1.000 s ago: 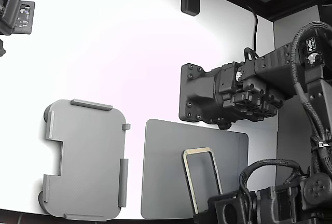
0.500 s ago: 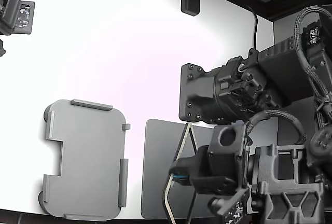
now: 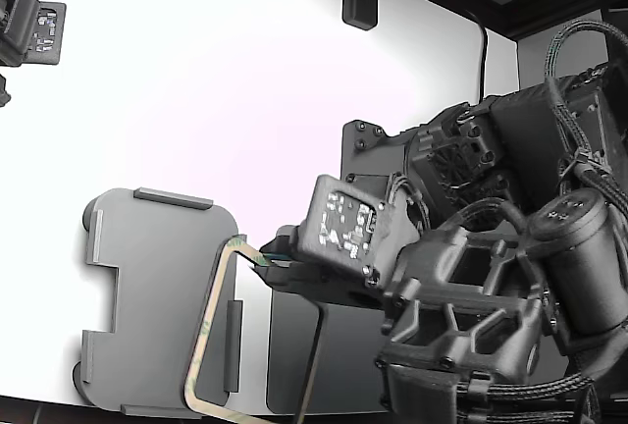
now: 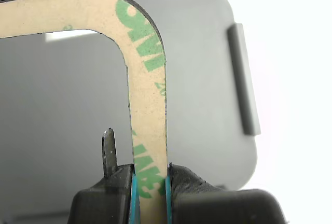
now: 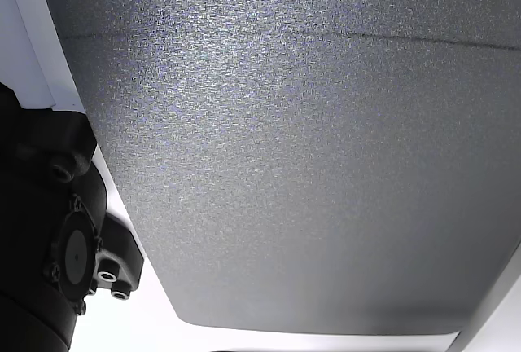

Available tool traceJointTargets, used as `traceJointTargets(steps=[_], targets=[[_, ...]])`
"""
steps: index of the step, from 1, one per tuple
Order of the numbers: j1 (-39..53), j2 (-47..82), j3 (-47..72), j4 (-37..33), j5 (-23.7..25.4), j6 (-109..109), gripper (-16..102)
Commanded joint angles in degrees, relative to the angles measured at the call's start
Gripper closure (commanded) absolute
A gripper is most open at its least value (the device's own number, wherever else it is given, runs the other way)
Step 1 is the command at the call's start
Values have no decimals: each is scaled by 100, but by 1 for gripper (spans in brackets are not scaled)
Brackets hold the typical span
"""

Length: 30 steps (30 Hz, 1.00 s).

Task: Grab top frame and put it into gray box.

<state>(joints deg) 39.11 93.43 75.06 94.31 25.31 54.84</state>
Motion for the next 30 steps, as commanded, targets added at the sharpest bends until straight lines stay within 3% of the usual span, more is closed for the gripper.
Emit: traceJointTargets(steps=[1, 8, 20, 30], targets=[[-141, -44, -185, 53, -114, 4043, 99], [-229, -457, -422, 53, -686, 6724, 99], [-809, -1134, -466, 70, -1767, 6987, 99], [-853, -1327, -334, 70, -1960, 6899, 99]])
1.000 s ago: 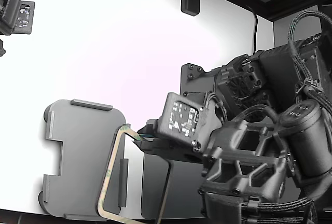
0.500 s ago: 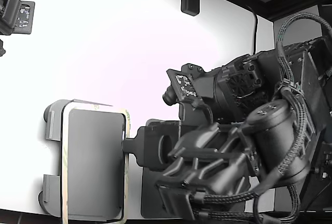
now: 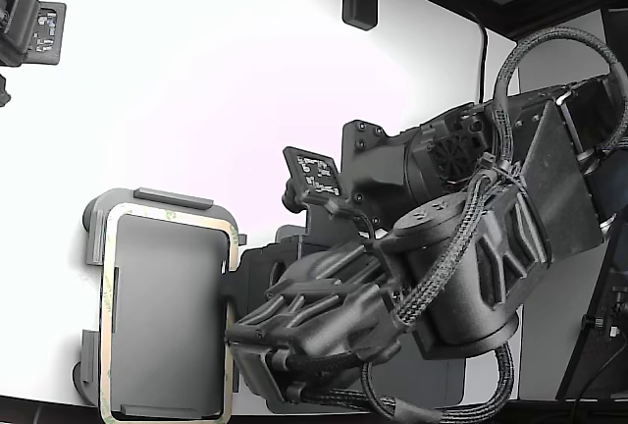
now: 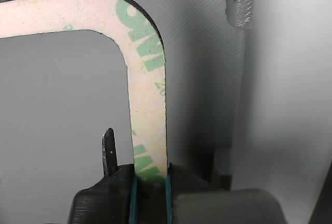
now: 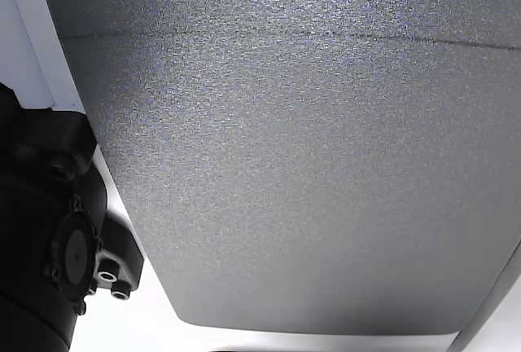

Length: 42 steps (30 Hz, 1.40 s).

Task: Grab top frame and put it into gray box.

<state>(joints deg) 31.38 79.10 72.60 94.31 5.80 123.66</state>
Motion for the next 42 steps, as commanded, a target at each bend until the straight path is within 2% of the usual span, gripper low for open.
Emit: traceJointTargets(steps=[1, 17, 42], targets=[[-79, 88, -70, 70, -26, 26, 99], [-352, 9, 97, 70, -281, -158, 99], [-466, -62, 193, 70, -404, -176, 98]])
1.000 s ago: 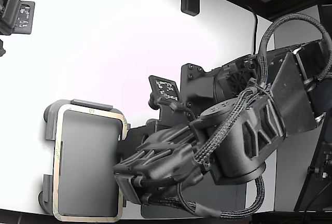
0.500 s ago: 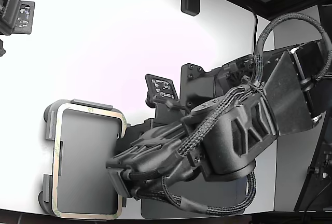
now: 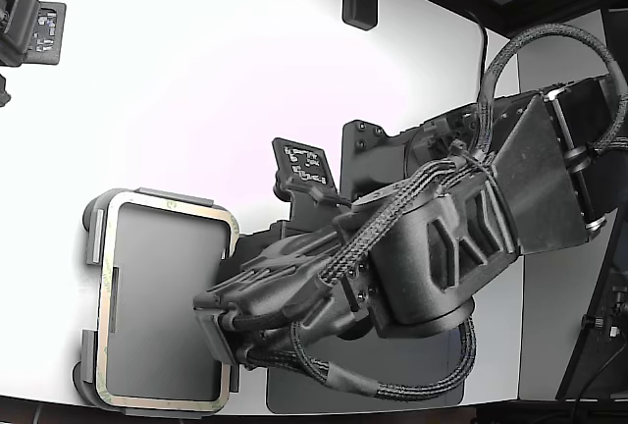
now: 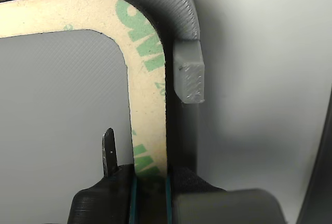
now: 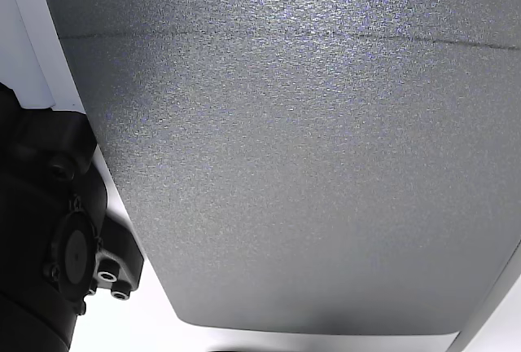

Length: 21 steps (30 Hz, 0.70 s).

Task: Grab top frame and put it into gray box.

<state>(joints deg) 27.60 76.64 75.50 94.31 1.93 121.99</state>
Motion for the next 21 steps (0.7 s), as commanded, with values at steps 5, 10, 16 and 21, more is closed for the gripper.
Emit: traceJointTargets(steps=[5, 10, 16, 21], targets=[[-114, 193, -88, 70, -35, -18, 98], [-114, 193, -53, 70, -70, -18, 98], [-114, 185, -44, 70, -70, -26, 98], [-114, 123, -70, 70, -53, -53, 98]])
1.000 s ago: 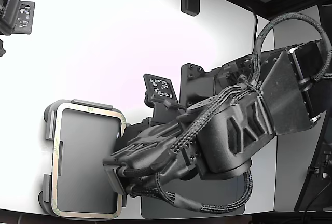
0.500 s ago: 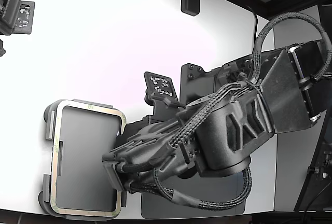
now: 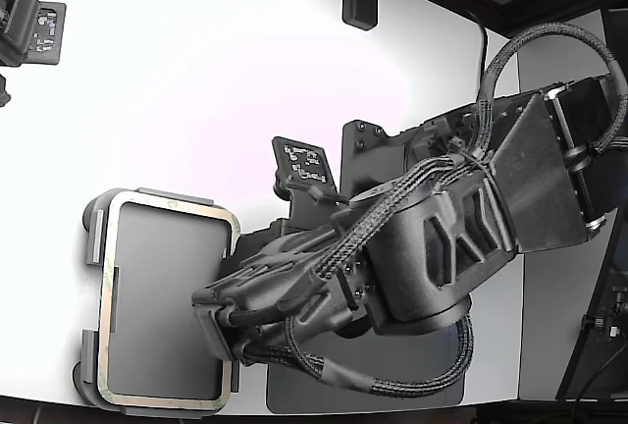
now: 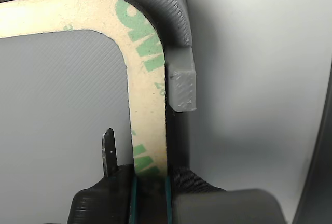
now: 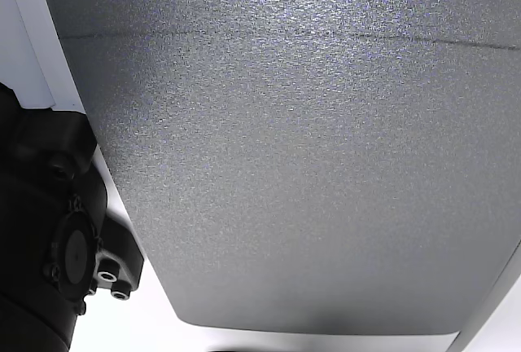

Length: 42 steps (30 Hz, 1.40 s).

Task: Grab top frame and put it into gray box.

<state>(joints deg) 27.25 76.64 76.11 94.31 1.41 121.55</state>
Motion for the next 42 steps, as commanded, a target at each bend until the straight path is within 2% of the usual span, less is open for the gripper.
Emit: traceJointTargets(steps=[1, 39, 40, 42], targets=[[-79, 114, -141, 70, 0, -18, 98], [-88, -18, -202, 62, -44, -62, 98], [-88, -18, -211, 62, -35, -62, 97], [-88, -18, -220, 62, -35, -105, 88]])
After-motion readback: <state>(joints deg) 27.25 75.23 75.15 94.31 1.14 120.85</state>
